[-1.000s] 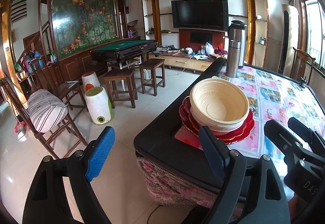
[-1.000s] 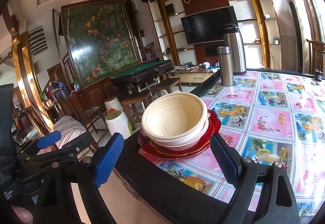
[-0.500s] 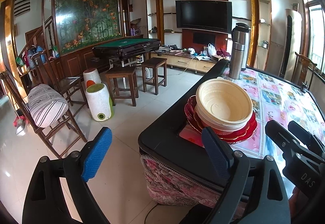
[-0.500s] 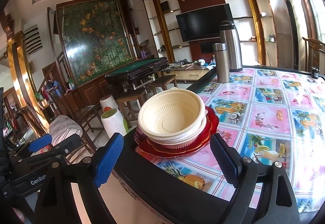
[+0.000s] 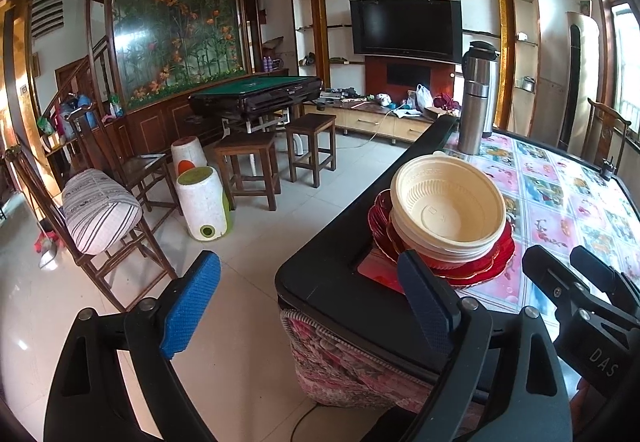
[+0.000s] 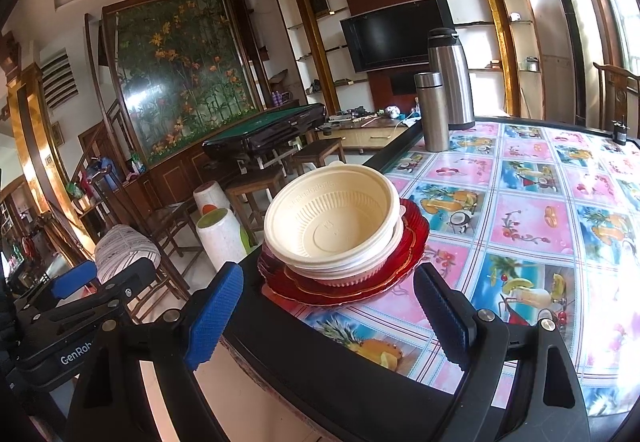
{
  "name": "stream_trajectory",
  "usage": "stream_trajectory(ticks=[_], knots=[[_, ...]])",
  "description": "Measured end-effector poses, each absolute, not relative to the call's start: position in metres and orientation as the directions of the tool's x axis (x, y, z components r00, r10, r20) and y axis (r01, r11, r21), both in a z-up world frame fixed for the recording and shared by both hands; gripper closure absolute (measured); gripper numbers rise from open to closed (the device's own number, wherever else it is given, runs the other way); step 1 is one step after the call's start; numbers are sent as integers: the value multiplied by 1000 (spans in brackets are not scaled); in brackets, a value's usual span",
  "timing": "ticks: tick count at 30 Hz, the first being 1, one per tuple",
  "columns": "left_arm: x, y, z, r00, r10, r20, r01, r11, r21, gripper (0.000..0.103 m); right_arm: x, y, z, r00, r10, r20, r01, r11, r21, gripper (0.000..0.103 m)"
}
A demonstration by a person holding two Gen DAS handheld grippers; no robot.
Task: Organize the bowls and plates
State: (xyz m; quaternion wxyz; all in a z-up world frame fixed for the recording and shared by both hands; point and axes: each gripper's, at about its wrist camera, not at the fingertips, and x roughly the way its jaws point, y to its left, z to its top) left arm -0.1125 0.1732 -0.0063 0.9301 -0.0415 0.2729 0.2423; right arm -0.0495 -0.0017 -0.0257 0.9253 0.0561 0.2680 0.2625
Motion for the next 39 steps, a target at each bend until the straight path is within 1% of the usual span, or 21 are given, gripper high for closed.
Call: stream_trajectory(ticks=[8,20,27,35,39], knots=[[-113,182,-5,747,390,-539,-462,887,2,12,-42,-2,-27,705,518,-484,-437,855,279,14],[-108,180,-6,745,369,-555,-437,899,10,12,-32,2,-26,698,514,-498,-419,858,297,14],[-110,178,-2,766,367,-527,-428,904,7,12,-28,5,-31,685,510,-521,-416,860,295,14],[-103,171,-6,762,352,-543,-403,915,26,12,-26,3,-32,681,510,-525,-413,860,300,14],[-102,168,-6,757,375,-536,-421,906,39,12,-26,6,-34,676,511,-532,-418,859,295,14]])
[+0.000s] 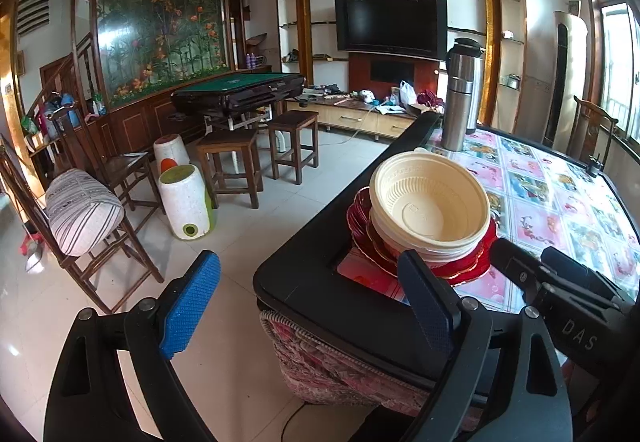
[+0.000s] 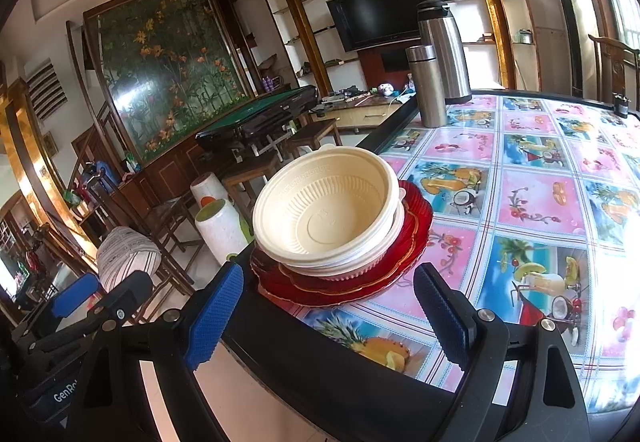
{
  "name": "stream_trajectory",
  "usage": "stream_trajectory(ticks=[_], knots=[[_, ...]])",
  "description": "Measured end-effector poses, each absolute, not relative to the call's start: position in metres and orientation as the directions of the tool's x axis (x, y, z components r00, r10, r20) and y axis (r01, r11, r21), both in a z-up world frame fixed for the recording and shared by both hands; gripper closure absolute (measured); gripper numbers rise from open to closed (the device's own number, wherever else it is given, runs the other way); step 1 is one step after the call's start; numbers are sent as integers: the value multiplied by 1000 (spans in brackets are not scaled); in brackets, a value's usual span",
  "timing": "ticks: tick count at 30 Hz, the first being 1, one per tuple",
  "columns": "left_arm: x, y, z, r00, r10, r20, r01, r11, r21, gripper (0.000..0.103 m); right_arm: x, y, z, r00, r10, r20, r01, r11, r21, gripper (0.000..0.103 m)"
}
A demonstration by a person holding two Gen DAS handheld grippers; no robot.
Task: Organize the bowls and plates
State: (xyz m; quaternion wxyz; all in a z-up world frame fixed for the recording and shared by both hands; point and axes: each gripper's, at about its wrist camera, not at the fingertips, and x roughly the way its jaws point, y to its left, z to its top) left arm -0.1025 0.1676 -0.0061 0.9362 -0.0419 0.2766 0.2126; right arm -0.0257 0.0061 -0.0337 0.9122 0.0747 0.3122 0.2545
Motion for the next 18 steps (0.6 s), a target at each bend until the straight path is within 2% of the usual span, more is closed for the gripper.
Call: stream_trajectory(ticks=[8,18], knots=[[-98,170,-8,720,413,-558,-459,886,65,12,-26,8,-35,673,519,-527,-429,854,293,14],[-97,173,-11,720,393,-572,-449,892,49,12,-25,7,-35,673,518,-528,-427,855,295,14]])
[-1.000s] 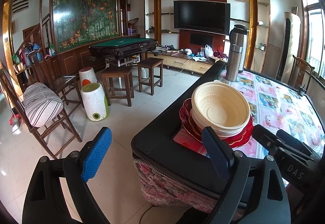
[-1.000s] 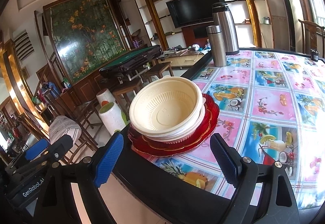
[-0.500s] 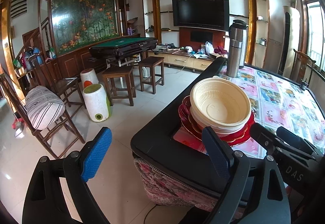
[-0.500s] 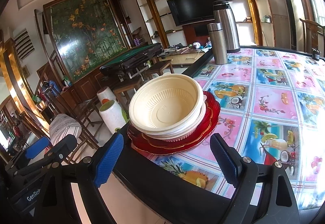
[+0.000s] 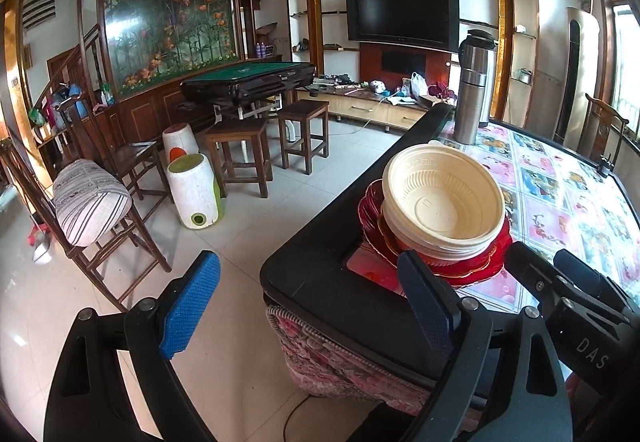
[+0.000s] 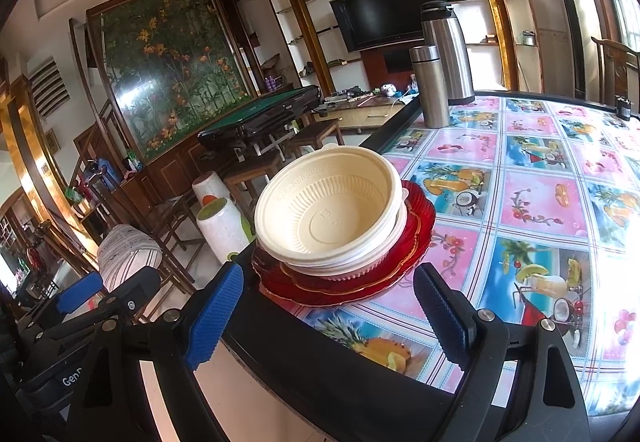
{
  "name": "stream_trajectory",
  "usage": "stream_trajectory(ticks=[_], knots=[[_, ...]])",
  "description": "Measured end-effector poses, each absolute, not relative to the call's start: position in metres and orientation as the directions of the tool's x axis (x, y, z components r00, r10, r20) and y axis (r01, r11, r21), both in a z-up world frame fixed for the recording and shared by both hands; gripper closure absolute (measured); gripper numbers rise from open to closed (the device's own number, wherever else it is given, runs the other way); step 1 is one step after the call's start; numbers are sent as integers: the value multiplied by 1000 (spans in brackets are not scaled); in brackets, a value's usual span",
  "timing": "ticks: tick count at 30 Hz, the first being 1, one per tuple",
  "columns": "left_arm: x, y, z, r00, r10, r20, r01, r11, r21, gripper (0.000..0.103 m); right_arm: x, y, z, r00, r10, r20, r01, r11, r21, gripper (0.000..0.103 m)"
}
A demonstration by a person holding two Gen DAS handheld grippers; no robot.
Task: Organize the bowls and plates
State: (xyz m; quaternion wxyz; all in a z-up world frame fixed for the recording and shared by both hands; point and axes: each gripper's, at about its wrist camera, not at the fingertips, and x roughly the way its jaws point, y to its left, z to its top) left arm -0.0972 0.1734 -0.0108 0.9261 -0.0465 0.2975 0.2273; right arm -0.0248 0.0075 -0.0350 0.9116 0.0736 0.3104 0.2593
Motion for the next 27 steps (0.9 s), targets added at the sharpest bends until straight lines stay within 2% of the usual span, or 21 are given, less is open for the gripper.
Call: stream_trajectory(ticks=[9,27], knots=[[-96,175,-13,707,405,-580,-455,888,66,12,-24,8,-37,675,517,-527,-425,856,295,14],[-85,178,-19,702,303,-644,-399,917,-5,12,-19,5,-40,677,506,-535,-402,862,308,14]])
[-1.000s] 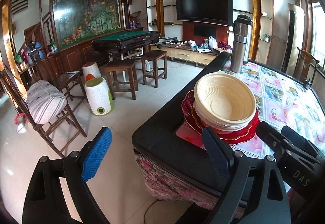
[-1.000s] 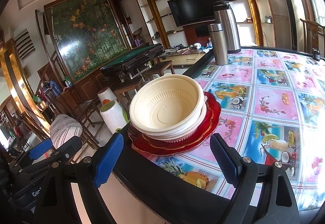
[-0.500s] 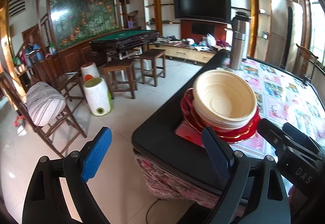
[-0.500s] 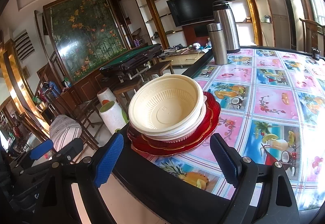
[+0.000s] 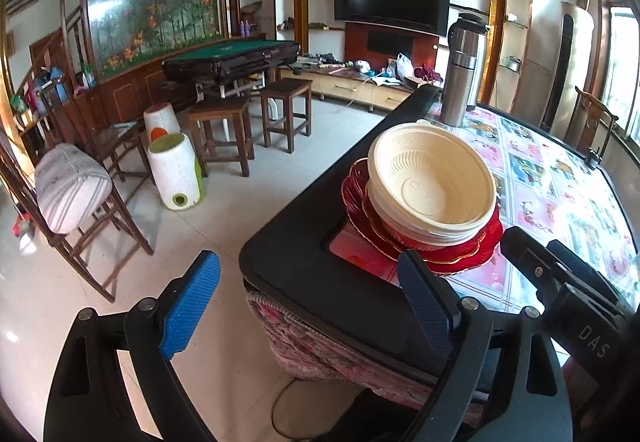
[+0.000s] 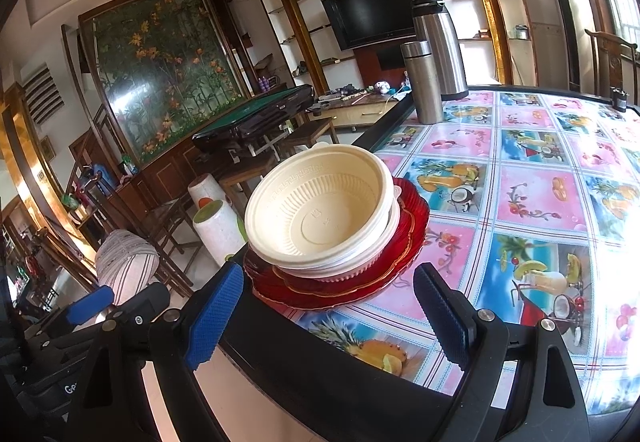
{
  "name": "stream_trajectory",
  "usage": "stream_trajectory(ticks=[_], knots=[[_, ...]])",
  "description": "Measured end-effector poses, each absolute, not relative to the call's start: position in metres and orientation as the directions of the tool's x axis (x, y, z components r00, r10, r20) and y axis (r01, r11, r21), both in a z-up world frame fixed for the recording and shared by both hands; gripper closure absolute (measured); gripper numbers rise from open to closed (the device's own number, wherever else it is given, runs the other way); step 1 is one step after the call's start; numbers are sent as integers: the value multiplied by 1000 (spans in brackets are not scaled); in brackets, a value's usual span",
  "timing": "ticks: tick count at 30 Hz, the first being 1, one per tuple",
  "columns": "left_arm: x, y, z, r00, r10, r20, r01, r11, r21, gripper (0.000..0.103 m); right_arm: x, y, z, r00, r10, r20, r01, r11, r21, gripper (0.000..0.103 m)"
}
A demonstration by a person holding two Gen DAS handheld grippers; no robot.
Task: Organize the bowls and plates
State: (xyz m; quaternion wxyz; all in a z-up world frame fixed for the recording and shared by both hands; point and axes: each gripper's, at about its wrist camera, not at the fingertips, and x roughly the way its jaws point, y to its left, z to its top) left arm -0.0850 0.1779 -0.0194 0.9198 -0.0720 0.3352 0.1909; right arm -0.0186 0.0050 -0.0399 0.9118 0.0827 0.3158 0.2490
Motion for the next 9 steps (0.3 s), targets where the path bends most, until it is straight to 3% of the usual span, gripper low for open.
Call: stream_trajectory(ticks=[9], knots=[[-88,188,-16,692,355,-629,-455,890,2,12,-18,6,-40,673,508,-538,-404,861,308,14]])
